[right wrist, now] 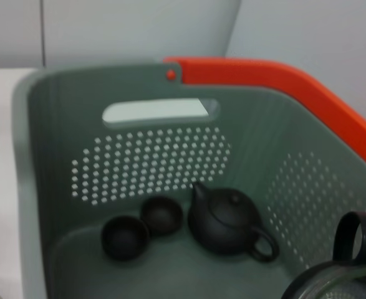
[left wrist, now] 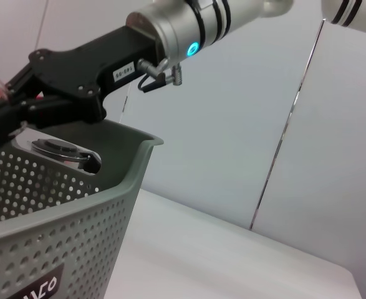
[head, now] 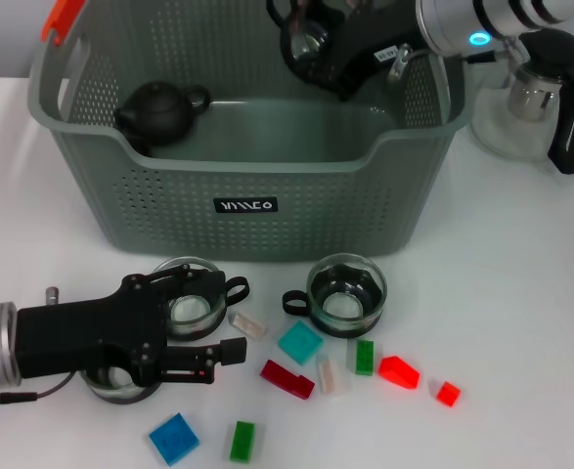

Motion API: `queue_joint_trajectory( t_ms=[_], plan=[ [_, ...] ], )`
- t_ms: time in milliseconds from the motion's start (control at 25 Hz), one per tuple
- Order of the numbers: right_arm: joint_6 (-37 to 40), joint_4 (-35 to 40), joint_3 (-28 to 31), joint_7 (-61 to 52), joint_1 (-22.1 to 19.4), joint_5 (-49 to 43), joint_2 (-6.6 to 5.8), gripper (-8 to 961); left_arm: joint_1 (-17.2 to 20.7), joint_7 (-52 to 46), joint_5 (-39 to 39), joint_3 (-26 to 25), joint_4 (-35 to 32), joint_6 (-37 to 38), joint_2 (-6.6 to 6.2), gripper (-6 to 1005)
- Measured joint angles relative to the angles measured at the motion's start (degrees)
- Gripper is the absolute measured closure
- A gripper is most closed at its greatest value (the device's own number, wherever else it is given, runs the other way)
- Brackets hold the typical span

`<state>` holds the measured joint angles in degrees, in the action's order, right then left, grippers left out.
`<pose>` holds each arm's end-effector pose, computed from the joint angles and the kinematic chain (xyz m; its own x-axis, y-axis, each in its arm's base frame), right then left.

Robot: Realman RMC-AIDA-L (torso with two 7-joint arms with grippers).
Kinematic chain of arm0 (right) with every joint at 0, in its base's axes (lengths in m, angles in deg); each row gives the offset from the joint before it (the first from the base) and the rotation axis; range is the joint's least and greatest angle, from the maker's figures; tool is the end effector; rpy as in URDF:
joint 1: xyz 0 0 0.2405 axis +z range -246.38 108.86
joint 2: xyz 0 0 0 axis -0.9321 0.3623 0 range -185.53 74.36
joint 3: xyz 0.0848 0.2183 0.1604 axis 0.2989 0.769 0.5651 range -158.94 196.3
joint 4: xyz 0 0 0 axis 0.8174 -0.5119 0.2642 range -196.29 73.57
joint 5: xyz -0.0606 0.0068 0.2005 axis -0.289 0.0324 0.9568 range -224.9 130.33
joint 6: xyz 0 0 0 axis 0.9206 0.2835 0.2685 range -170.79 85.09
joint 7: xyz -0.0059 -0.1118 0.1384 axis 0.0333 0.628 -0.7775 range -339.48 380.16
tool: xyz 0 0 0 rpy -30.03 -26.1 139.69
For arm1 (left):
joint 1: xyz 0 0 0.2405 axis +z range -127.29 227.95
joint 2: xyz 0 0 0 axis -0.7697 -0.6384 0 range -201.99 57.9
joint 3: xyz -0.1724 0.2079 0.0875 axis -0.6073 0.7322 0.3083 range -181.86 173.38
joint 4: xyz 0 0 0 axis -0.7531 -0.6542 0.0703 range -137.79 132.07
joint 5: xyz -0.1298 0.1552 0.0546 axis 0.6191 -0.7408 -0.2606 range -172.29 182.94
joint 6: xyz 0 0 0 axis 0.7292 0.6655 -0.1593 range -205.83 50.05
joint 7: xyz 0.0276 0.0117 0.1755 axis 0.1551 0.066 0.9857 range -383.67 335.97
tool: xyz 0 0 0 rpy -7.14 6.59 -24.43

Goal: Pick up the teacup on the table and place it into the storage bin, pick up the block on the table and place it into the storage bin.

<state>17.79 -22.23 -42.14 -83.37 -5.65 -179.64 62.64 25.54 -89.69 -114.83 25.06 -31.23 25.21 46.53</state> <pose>0.0881 0.5027 -0.0765 0.9943 -0.0962 -0.0459 -0.1065 -0.9083 -0.4046 -0.2920 0.2809 -0.0478 0.7201 0.3247 0.6132 0.4177 -0.9085 -0.0095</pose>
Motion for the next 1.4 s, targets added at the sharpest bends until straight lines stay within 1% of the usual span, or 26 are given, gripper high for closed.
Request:
queue_joint_trajectory(
  t_ms=[480, 800, 1080, 1400],
  plan=[
    [-1.6, -2.2, -0.1, -0.2, -0.1, -3.7, 0.01, 899, 0.0, 0.0, 0.0, -0.3, 0.0, 0.0, 0.09, 67],
    [-1.3, -2.1, -0.2, -1.1, -0.5, -4.0, -0.36, 898, 0.0, 0.0, 0.0, -0.4, 0.0, 0.0, 0.09, 67],
    [-1.2, -2.2, -0.6, -2.4, -0.2, -6.4, -0.08, 898, 0.0, 0.0, 0.1, -0.4, 0.0, 0.0, 0.09, 67],
    [-1.1, -2.2, -0.7, -2.7, -0.1, -6.8, -0.03, 898, 0.0, 0.0, 0.1, -0.4, 0.0, -0.2, 0.09, 67]
  ],
)
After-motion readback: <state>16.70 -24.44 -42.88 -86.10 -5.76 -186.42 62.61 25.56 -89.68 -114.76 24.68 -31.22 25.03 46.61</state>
